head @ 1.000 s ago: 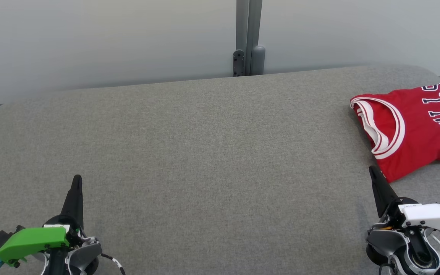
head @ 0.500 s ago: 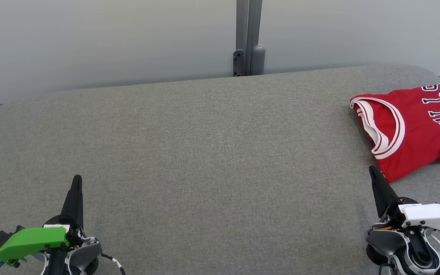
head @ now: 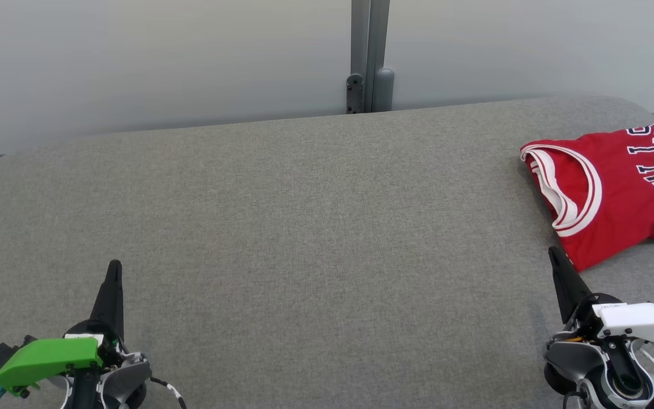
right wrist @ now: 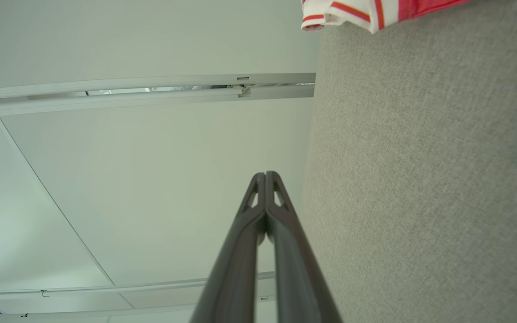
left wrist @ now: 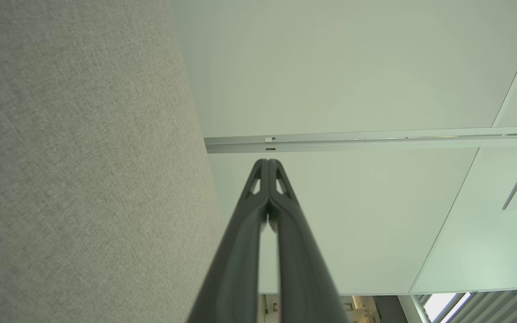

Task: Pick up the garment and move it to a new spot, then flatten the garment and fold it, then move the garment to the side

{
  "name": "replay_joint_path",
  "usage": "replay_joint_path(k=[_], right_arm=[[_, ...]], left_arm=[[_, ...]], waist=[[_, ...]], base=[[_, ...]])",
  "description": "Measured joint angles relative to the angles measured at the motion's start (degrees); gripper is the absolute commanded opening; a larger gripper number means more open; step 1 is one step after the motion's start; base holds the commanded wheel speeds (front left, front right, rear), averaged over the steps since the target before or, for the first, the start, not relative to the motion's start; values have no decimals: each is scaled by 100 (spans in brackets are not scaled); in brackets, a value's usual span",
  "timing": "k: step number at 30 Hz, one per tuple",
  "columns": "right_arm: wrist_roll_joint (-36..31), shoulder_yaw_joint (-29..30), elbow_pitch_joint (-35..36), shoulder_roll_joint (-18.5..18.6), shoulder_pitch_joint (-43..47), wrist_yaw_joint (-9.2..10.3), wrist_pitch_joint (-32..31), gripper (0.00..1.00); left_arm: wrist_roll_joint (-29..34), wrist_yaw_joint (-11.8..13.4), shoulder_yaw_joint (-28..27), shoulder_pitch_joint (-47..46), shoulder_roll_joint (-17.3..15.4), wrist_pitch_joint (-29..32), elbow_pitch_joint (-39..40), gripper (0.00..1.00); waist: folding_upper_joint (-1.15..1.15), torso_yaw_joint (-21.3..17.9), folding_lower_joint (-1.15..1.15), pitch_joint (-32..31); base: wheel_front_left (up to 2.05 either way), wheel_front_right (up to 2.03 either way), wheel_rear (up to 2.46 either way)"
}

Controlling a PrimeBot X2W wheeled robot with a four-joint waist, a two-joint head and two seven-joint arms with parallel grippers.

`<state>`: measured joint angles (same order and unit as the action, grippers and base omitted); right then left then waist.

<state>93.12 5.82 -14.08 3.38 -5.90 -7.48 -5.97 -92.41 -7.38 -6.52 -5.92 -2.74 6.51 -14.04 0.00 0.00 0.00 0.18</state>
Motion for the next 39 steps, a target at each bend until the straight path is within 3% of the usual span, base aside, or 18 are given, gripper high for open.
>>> replay_joint_path(k=[39], right_arm=[[-21, 32, 0, -23, -3, 0, -24, 0]], left_arm=[[0, 0, -3, 0, 0, 4, 1, 0]], waist=[[0, 0, 0, 0]], base=[[0, 0, 0]])
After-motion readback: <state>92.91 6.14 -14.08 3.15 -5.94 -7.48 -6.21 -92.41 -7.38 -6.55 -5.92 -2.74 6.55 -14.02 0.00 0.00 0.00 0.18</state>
